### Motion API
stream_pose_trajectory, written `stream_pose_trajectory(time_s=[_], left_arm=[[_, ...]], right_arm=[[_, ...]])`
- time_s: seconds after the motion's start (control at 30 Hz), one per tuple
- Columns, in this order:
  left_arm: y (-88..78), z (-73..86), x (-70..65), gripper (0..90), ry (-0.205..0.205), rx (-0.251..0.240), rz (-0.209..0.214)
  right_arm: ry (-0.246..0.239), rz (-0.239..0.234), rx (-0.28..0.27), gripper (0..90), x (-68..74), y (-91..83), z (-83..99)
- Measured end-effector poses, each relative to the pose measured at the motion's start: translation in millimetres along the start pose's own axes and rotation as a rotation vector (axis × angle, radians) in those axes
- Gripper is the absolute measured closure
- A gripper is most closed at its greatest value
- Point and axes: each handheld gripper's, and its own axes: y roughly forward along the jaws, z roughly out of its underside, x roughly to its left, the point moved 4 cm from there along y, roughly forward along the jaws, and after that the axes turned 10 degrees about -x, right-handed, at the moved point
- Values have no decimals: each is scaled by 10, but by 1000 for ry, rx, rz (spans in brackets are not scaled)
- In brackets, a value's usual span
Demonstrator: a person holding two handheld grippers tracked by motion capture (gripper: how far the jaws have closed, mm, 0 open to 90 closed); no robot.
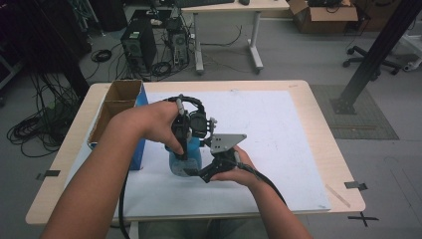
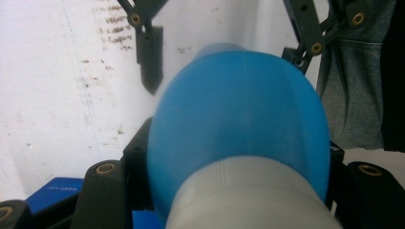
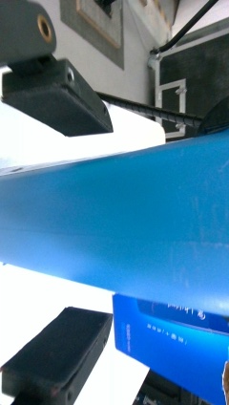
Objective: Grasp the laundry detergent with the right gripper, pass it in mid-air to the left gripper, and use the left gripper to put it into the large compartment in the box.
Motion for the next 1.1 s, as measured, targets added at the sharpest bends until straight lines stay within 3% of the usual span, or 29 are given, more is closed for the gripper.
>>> stream_pose_trajectory(time_s=[0.13,0.63,0.97,1.1], left_arm=[[-17,-26,1,384,-1,5,7],[-98,-73,70,385,-76,36,-1],[-174,-11,95,383,-183,37,-7],[-190,-7,103,383,-238,32,-34]], right_arm=[[-11,0,31,2,-9,-101,-39],[-76,45,145,0,-136,-654,-236],[-74,73,212,1,-228,-924,-267],[-71,81,238,1,-263,-992,-257]])
